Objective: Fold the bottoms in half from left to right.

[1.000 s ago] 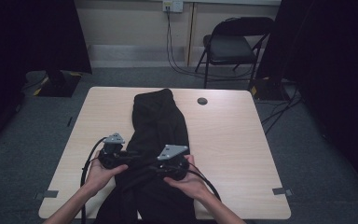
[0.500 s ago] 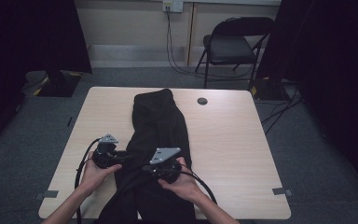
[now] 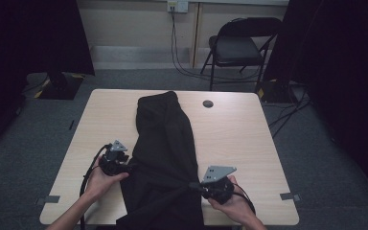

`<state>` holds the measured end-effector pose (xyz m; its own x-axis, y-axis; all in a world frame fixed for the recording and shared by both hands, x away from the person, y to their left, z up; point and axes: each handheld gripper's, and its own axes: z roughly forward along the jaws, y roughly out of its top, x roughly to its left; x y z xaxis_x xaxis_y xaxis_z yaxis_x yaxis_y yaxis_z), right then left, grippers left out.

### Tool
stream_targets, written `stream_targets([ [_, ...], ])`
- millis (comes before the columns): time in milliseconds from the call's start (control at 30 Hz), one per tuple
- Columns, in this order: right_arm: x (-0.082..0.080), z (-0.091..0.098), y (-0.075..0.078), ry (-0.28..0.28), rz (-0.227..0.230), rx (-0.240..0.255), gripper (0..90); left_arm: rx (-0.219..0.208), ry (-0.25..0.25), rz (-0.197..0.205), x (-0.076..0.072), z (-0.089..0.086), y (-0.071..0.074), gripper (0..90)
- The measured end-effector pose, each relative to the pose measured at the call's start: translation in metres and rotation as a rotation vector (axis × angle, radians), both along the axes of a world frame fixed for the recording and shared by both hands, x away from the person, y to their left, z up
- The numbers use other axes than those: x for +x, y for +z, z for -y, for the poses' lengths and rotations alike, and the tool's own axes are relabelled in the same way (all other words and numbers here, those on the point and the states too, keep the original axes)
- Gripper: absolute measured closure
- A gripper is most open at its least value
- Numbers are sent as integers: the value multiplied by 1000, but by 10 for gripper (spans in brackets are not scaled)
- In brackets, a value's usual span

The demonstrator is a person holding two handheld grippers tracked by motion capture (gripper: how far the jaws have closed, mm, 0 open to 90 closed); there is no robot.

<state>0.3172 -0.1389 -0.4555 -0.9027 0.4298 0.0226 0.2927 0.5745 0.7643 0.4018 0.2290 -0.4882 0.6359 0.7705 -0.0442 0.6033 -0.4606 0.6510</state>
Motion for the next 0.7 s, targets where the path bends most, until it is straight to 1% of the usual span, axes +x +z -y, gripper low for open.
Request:
stream_targets([
  [33,0,0,0,0,0,0,882,0,0,0,0,0,0,445],
  [67,-1,2,-2,-4,-6,4,781,1,-6,0,0,0,0,445],
  [100,-1,2,0,-29,4,14,616,-3,-8,-3,0,0,0,432],
  [133,1,3,5,-55,18,30,605,-7,-12,-6,0,0,0,432],
  [167,11,3,16,-86,40,77,606,-33,-40,-10,0,0,1,449],
  [200,18,1,19,-113,58,83,595,-33,-40,-10,0,0,1,459],
  [233,18,1,19,-113,58,83,595,-43,-49,-9,-1,1,2,459],
  [267,26,-3,20,-136,72,77,584,-45,-55,0,-1,2,3,467],
  [333,46,-13,16,-167,85,40,547,-42,-69,2,-3,6,2,490],
  [367,57,-19,12,-183,80,22,528,-37,-75,0,-3,8,1,485],
  [400,68,-24,7,-193,63,4,528,-19,-81,0,-3,9,0,484],
  [433,78,-29,1,-211,57,-10,519,-17,-81,7,-3,10,-1,484],
  [467,97,-37,-9,-232,23,-22,504,-16,-79,7,-3,10,-1,475],
  [500,103,-41,-14,-252,33,-47,511,-12,-76,10,-3,10,-1,471],
  [533,103,-41,-14,-252,33,-47,511,-7,-76,12,-3,10,-1,471],
  [567,109,-44,-18,-269,31,-64,536,-4,-76,15,-4,10,-1,471],
  [600,113,-46,-23,-272,17,-66,660,2,-77,20,-4,10,-1,474],
  [633,115,-48,-25,-276,42,-84,768,4,-71,20,-6,10,-1,474],
  [667,115,-48,-23,-297,75,-83,893,4,-68,21,-7,10,-1,477],
  [700,113,-45,-19,-315,95,-79,896,3,-67,26,-9,9,-1,478],
])
